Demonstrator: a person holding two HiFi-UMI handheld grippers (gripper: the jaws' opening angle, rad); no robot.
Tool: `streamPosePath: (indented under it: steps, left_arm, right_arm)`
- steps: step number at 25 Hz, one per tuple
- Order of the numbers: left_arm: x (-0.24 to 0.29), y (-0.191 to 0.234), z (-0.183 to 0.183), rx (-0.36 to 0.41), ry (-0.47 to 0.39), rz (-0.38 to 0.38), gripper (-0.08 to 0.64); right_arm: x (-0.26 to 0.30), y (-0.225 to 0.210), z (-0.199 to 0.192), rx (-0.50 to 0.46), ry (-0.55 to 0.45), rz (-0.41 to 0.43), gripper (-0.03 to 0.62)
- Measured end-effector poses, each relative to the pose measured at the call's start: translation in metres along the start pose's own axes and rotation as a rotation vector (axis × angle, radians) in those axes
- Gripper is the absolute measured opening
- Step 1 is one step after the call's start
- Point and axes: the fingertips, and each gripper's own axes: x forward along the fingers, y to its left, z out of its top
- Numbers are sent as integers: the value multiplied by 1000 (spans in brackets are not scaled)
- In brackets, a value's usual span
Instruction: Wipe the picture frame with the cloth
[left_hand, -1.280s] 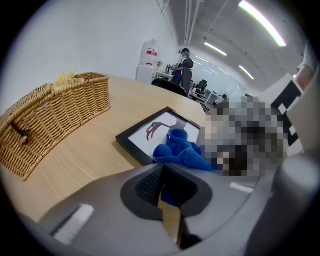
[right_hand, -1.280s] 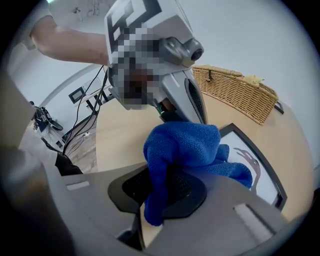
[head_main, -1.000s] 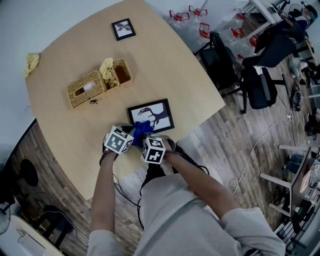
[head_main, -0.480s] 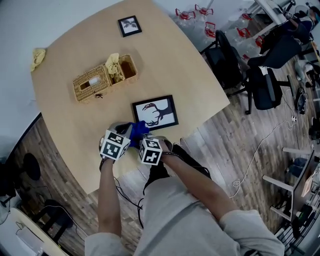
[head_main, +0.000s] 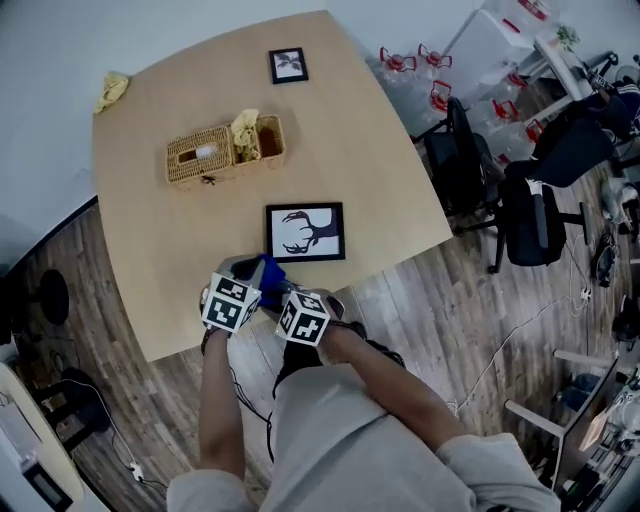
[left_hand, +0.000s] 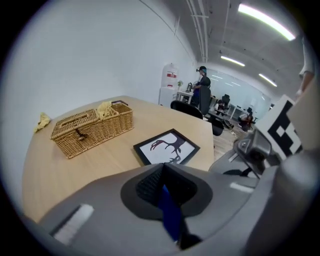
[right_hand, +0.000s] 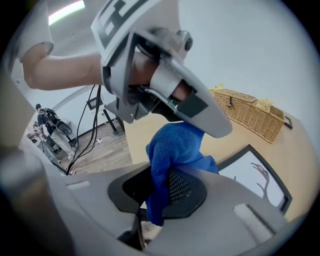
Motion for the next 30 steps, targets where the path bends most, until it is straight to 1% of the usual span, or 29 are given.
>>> streamPosePath:
  steps: [3,5,9,12,15,17,21,25,28,30]
  left_arm:
    - [-8,-25,1,-68,-35,53,52]
    - [-12,-44,1,-103,-55,87,52]
    - [-17,-81,1,-157,-96,158,52]
    - [-23,-109,1,-217,-133,207,52]
    - [-27,-137,14,-295,-209,248,52]
    - [-30,-156,21,-318,-244,276,52]
    - [-42,-185,17,-337,-273,333,52]
    - [-55,-211,8,-325,-286,360,52]
    - [-62,-219,-1,-300,-270,392,52]
    - [-67,-225,-9,-255,-223,432,52]
  right_arm:
    - [-40,13,-12,56,-84,30,46]
    - [-67,17,-23,93,-137,28,46]
    - [-108,18,-57,114,-175,-25,48]
    - [-141,15,-67,123,-232,-79,48]
    - [-173,10,-79,175,-300,-144,48]
    - [-188,7,-91,217,-334,-174,48]
    - [-212,8,-118,255,-366,-213,48]
    - [-231,6,-143,292,-381,-257,48]
    - [-239,4,-154,328,-390,-280,48]
    - [-242,6,-157,332,-395,-289,48]
